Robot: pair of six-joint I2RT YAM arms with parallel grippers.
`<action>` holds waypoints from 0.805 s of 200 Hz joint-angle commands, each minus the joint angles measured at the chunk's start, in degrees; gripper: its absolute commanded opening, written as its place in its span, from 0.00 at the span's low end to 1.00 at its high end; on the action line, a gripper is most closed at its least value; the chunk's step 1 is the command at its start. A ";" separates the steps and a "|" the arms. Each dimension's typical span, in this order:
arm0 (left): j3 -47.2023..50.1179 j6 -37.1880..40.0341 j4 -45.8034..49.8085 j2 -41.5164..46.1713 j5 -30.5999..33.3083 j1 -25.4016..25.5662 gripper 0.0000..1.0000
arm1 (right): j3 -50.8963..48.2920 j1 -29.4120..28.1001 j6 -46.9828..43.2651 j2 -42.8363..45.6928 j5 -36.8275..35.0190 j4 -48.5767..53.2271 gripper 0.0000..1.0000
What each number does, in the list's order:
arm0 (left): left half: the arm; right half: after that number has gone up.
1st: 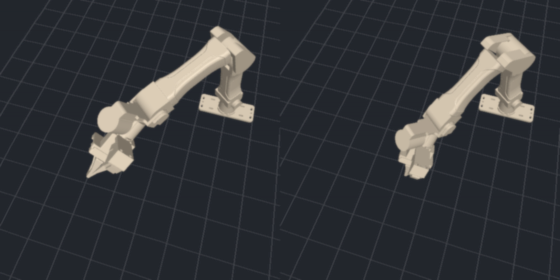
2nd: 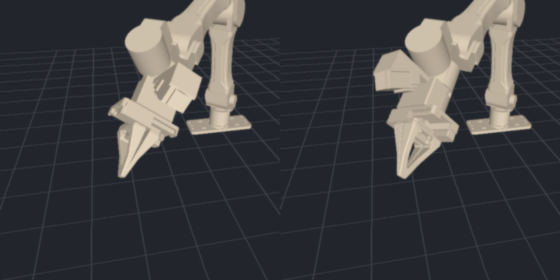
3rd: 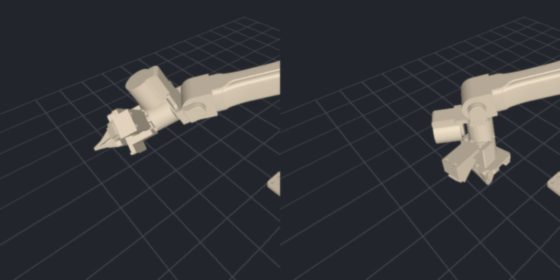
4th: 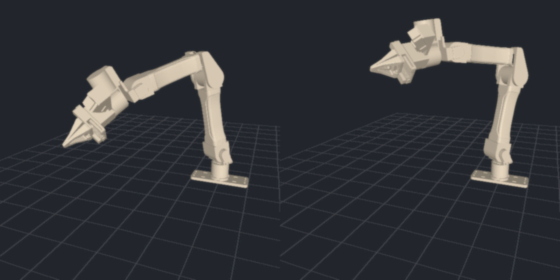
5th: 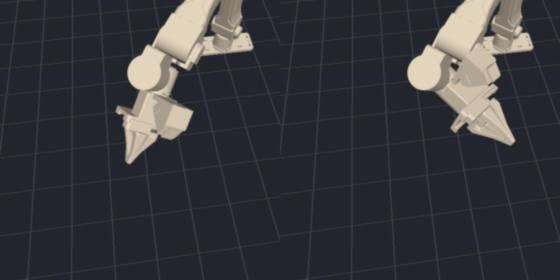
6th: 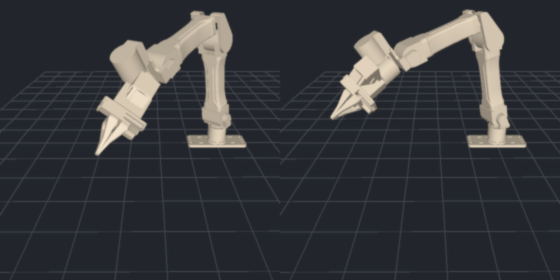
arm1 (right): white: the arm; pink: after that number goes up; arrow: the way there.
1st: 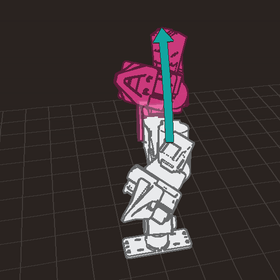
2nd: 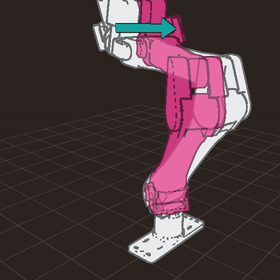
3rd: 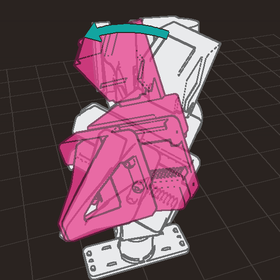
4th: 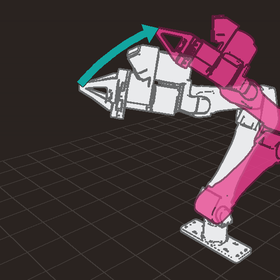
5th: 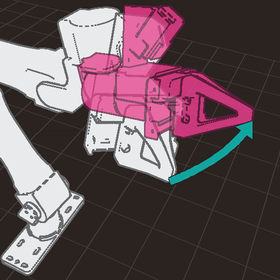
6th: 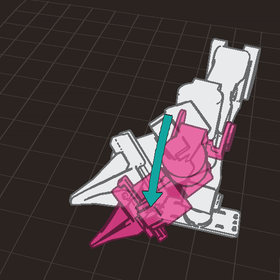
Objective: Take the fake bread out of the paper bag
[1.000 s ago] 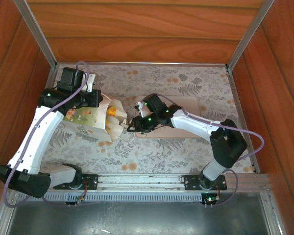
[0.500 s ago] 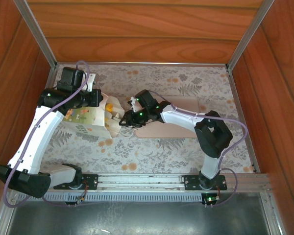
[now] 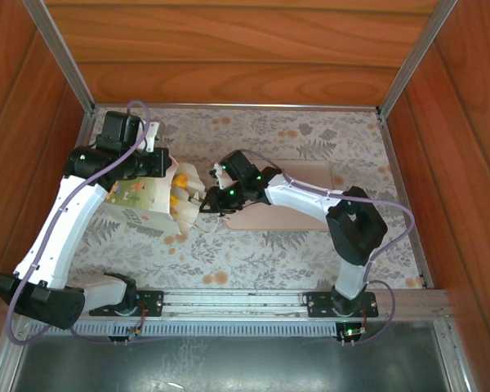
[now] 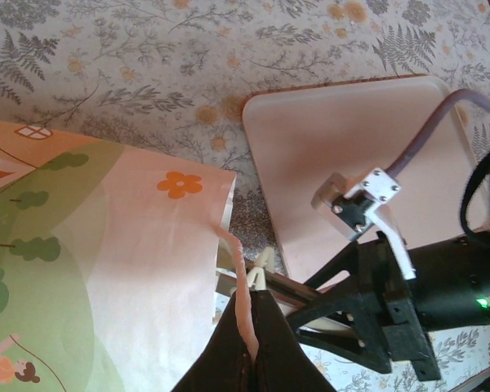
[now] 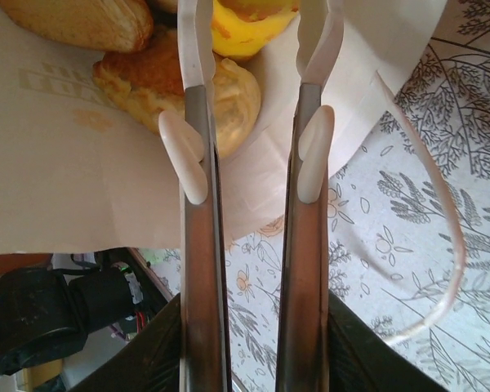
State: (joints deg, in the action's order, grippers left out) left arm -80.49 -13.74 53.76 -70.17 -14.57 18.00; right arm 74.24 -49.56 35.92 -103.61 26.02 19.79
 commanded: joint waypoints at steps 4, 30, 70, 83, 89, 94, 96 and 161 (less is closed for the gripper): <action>0.65 0.16 -1.20 -0.41 1.12 -0.35 0.00 | 2.80 -0.69 -3.25 3.55 -2.52 3.99 0.30; 0.55 0.11 -1.31 -0.67 1.20 -0.34 0.00 | 5.12 -1.44 -6.17 4.23 -5.16 10.23 0.32; 0.34 -0.18 -1.77 -1.23 1.13 -0.33 0.00 | 8.82 -2.55 -11.23 5.23 -7.64 20.10 0.32; 0.20 -1.41 -2.65 -1.58 1.00 -0.27 0.00 | 8.82 -2.55 -11.79 6.49 -7.91 21.58 0.32; 0.16 -2.21 -3.26 -1.87 0.70 -0.31 0.00 | 8.82 -2.56 -12.13 7.15 -7.84 22.13 0.32; 0.16 -2.70 -3.89 -2.08 0.10 -0.25 0.00 | 8.74 -2.56 -12.54 7.71 -7.70 22.49 0.32; 0.20 -2.87 -4.09 -2.08 -0.08 -0.25 0.00 | 8.80 -2.56 -12.68 7.92 -7.64 22.68 0.32; 0.49 -3.49 -7.11 -1.91 0.29 -0.25 0.00 | 7.44 -1.58 -14.10 18.53 -12.73 31.28 0.32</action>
State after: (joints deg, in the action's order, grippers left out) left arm -79.96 -16.58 49.23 -72.93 -14.83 18.00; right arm 81.43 -51.70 23.66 -89.73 16.36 45.60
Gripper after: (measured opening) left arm 0.045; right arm 0.325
